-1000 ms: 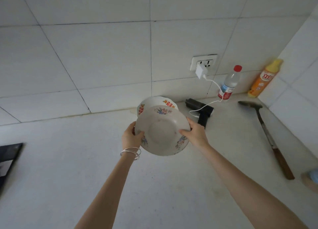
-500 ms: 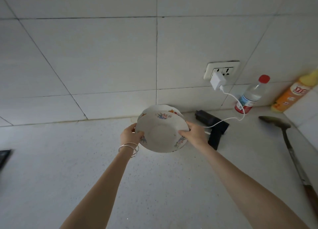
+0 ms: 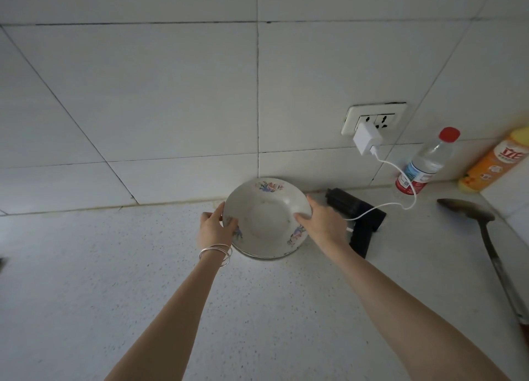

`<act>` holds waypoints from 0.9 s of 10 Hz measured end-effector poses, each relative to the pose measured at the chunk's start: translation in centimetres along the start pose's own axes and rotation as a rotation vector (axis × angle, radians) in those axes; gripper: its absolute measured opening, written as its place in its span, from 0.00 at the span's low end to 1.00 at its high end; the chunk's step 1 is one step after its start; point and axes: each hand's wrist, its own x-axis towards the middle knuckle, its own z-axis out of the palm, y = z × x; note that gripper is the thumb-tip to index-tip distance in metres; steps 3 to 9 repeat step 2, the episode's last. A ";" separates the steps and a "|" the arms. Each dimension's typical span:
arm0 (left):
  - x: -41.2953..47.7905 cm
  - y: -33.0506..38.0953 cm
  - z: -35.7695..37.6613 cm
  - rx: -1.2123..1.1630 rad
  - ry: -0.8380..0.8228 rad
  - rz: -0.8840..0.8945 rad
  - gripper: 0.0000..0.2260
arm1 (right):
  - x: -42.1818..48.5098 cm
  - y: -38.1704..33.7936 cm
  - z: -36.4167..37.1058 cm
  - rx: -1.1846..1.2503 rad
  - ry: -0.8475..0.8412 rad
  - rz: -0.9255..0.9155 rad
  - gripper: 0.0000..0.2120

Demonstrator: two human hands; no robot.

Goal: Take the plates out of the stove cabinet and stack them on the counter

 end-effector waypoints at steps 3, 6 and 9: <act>-1.5 1.8 -2.6 0.113 0.034 0.171 0.20 | -1.9 -0.9 -3.2 -0.043 0.006 -0.079 0.31; -1.5 1.8 -2.6 0.113 0.034 0.171 0.20 | -1.9 -0.9 -3.2 -0.043 0.006 -0.079 0.31; -1.5 1.8 -2.6 0.113 0.034 0.171 0.20 | -1.9 -0.9 -3.2 -0.043 0.006 -0.079 0.31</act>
